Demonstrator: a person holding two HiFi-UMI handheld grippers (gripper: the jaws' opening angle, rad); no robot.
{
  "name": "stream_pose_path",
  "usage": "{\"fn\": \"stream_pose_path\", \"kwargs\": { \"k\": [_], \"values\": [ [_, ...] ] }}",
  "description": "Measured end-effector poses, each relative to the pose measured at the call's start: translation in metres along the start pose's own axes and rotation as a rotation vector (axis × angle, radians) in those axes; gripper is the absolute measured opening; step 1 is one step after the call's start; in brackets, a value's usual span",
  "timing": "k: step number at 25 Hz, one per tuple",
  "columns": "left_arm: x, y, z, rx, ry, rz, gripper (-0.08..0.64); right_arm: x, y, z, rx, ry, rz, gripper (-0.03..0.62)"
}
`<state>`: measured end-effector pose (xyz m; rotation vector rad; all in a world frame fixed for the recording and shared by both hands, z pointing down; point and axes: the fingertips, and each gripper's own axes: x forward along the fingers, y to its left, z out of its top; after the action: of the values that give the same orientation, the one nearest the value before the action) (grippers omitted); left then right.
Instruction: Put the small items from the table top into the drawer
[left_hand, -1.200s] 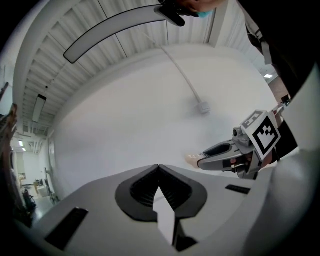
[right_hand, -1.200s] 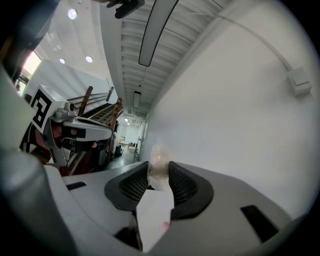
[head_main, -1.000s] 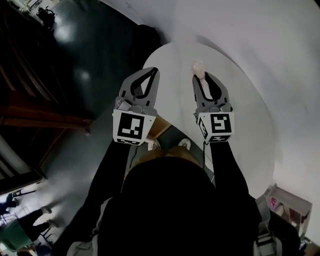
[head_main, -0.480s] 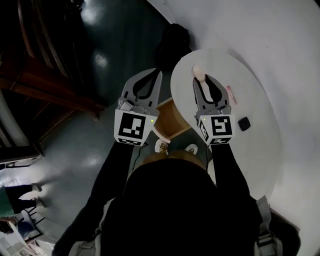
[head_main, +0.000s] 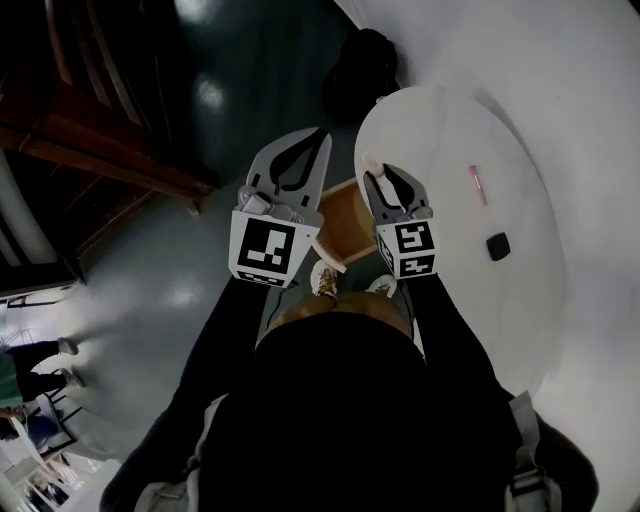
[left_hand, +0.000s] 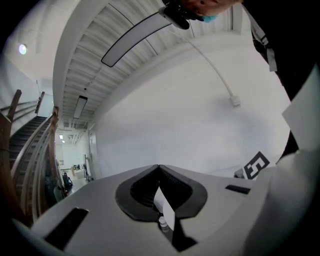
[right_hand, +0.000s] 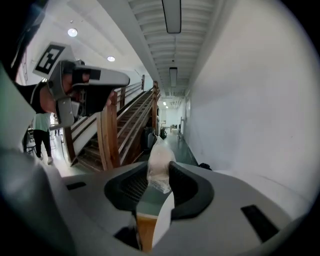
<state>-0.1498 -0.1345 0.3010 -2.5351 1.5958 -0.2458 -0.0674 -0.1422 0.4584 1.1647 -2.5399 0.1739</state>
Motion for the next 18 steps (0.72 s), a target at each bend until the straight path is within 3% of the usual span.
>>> {"fn": "stream_pose_path", "kwargs": {
  "k": [10, 18],
  "values": [
    [-0.008, 0.006, -0.024, -0.040, 0.048, 0.034, 0.015, 0.048, 0.059, -0.098, 0.013, 0.223, 0.174, 0.138],
    [-0.019, 0.019, -0.039, -0.055, 0.078, 0.062, 0.015, 0.063, 0.084, -0.179, 0.051, 0.454, 0.214, 0.141]
  ]
}}
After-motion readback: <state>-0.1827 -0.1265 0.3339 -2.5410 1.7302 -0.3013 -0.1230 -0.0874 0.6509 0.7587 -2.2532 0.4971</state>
